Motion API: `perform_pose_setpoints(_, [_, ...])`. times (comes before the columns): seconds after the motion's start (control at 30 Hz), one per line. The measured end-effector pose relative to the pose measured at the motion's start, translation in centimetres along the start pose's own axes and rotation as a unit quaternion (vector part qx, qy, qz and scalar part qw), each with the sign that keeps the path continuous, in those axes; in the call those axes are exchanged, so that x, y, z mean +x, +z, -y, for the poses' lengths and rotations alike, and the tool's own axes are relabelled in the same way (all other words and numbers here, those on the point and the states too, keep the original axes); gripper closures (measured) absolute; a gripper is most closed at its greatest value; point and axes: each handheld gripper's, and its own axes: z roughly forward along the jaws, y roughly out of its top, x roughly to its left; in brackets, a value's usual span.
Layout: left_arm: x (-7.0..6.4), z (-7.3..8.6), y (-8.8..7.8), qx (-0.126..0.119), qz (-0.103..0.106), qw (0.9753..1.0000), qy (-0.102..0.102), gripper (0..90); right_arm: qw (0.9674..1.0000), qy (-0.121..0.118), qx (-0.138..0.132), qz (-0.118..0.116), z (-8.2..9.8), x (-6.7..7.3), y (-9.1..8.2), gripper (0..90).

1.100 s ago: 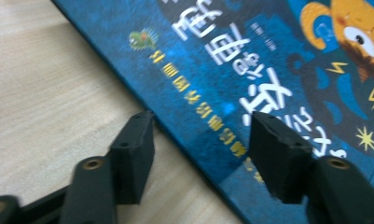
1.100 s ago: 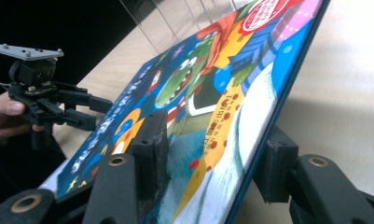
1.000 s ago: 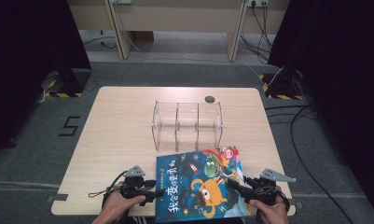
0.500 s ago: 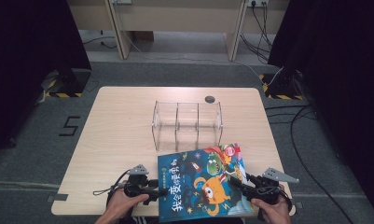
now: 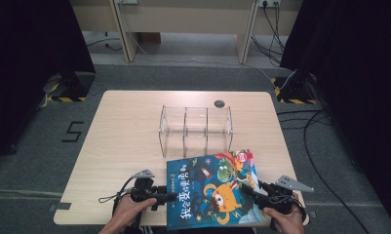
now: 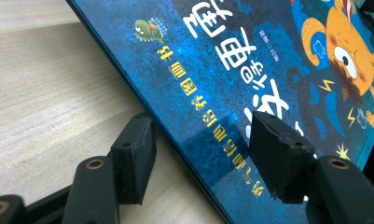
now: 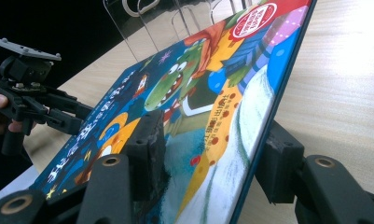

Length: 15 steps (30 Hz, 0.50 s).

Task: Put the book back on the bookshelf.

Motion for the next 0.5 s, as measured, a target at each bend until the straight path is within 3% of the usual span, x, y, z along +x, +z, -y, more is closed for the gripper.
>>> perform_pose_setpoints(0.37, [-0.13,0.07,0.05,-0.006,-0.004,1.0000,0.006,36.2,0.9999,-0.011,-0.005,0.001,-0.09,0.08,-0.07,48.7])
perform_pose_setpoints(0.5, [-0.33,0.03,0.33,-0.010,0.000,0.9999,0.010,29.8,0.9997,-0.021,-0.011,-0.002,-0.23,0.26,-0.20,48.7])
